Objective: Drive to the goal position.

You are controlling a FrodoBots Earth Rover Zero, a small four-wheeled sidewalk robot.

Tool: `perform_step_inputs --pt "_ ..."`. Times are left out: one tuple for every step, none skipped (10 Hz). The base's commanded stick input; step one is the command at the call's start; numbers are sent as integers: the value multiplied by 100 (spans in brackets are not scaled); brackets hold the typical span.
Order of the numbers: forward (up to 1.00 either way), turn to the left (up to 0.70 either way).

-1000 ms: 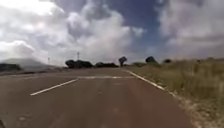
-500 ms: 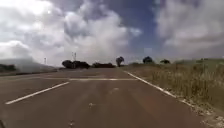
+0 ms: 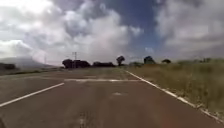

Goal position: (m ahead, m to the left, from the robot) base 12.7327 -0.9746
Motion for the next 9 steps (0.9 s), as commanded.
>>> perform_step_inputs --pt "100 0" --pt "100 0" --pt "100 0" --pt "100 0" --pt "100 0" --pt "100 0" --pt "100 0" --pt "100 0" --pt "100 0"
